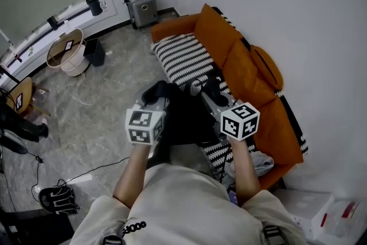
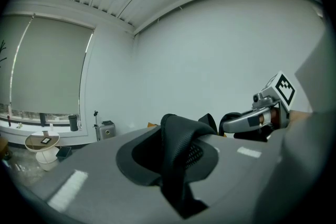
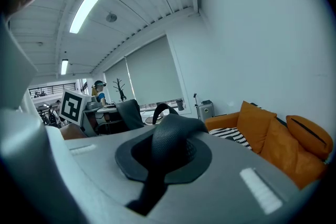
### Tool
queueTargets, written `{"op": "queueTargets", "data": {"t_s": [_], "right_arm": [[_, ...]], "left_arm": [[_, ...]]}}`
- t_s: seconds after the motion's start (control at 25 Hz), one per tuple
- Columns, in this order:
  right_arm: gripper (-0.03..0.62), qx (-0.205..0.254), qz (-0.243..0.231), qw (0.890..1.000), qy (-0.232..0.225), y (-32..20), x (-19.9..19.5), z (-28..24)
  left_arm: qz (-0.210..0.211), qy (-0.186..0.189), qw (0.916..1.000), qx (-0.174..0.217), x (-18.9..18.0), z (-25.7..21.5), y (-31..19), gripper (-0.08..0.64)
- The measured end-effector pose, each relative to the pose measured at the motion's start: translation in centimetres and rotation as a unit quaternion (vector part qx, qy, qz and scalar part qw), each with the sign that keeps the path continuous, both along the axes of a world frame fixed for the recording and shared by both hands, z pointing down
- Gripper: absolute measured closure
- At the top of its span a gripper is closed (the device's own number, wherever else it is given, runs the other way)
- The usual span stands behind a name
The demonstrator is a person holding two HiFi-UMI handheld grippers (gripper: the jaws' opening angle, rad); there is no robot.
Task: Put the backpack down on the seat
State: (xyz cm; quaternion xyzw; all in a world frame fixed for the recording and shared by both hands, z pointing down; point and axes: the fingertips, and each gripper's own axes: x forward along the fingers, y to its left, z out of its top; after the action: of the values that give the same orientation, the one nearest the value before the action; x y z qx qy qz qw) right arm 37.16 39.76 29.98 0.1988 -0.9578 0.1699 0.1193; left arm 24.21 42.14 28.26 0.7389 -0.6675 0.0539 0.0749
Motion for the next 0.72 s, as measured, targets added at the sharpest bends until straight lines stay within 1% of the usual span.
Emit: {"op": "queueTargets", "data": {"t_s": [0.24, 0.44, 0.6, 0.72], "right_arm": [[0.589, -0.011, 0.003, 1.0, 0.004, -3.8, -2.3, 1.2], [0.588, -0.011, 0.006, 1.0, 0.002, -8.3, -6.1, 1.6], [0.588, -0.015, 0.005, 1.0, 0.012, -11.7, -9.4, 1.9], [0.588, -0.016, 0.002, 1.0, 0.019, -14.2, -11.6, 1.7]], "left_arm": [[0.013, 0.001, 0.9999, -0.003, -2.1, 1.0, -4.0, 0.512], [0.016, 0.006, 0.9998, -0.01, -6.0, 1.4, -8.5, 0.512], [0.019, 0.008, 0.9996, -0.02, -9.1, 1.8, -12.2, 0.512], [0.022, 0.01, 0.9995, -0.02, -11.1, 1.4, -14.9, 0.512]]}}
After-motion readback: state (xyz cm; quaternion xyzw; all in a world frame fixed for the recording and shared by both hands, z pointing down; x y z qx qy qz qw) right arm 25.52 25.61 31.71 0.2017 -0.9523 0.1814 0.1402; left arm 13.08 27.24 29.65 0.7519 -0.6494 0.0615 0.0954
